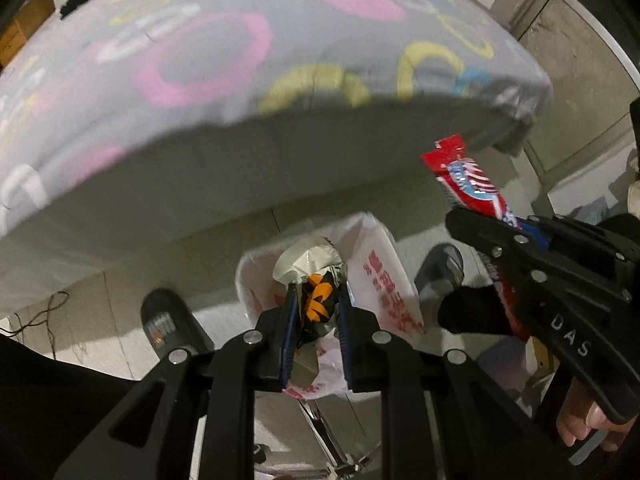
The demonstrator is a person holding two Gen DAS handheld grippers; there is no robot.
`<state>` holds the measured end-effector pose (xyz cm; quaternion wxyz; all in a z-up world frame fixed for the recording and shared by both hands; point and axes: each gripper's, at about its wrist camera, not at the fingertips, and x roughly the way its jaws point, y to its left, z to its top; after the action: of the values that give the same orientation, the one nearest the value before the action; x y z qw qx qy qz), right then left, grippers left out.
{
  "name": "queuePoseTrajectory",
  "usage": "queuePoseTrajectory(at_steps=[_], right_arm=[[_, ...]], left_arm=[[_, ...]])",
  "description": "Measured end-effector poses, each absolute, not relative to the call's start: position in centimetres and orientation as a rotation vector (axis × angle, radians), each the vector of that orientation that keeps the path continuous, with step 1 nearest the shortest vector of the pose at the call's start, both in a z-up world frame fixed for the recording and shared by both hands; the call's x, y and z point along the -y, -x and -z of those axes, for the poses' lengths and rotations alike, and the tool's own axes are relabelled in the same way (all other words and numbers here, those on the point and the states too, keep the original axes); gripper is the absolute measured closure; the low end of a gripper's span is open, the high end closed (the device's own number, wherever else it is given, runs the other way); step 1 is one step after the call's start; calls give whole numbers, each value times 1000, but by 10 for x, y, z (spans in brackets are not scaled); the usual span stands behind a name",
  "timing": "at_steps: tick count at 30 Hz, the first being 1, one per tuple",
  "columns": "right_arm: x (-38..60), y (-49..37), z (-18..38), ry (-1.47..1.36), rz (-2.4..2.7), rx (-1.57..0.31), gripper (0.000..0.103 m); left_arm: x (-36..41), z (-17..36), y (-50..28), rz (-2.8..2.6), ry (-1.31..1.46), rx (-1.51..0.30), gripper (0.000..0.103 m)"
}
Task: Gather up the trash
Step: 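Lift the orange-print packet and red candy stick and carry them over the bag, then open both tools to drop the packet and candy stick into the bag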
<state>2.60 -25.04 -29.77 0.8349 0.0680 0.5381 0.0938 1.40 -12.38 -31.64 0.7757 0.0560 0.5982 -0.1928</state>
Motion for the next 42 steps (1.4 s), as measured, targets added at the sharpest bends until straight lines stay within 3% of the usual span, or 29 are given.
queuePoseTrajectory(at_steps=[13,24,25,27,28,29,32,42], right_arm=[[247,-39,362,-167,-206,-1324,93],[241,-42,383,-202,-205,-1396,92],[241,-43,384,-205,-203,-1399,88],[241,-44,386,-195,-195,-1399,68],[241,-44,385,-199,-187,-1397,43],[242,-44,385,-209,-182,-1394,30],[246,-45,385,-223,-163,-1385,29],[255,-46,385,-271,-131,-1386,28]], left_arm=[[131,383,-14,441,-168,-1435,83],[141,395,-10,456,-196,-1458,80],[141,396,-10,457,-198,-1459,77],[142,396,-10,457,-202,-1458,53],[142,396,-9,461,-201,-1458,29],[143,396,-9,463,-201,-1456,22],[141,394,-9,448,-201,-1445,16],[138,388,-10,437,-183,-1417,15]])
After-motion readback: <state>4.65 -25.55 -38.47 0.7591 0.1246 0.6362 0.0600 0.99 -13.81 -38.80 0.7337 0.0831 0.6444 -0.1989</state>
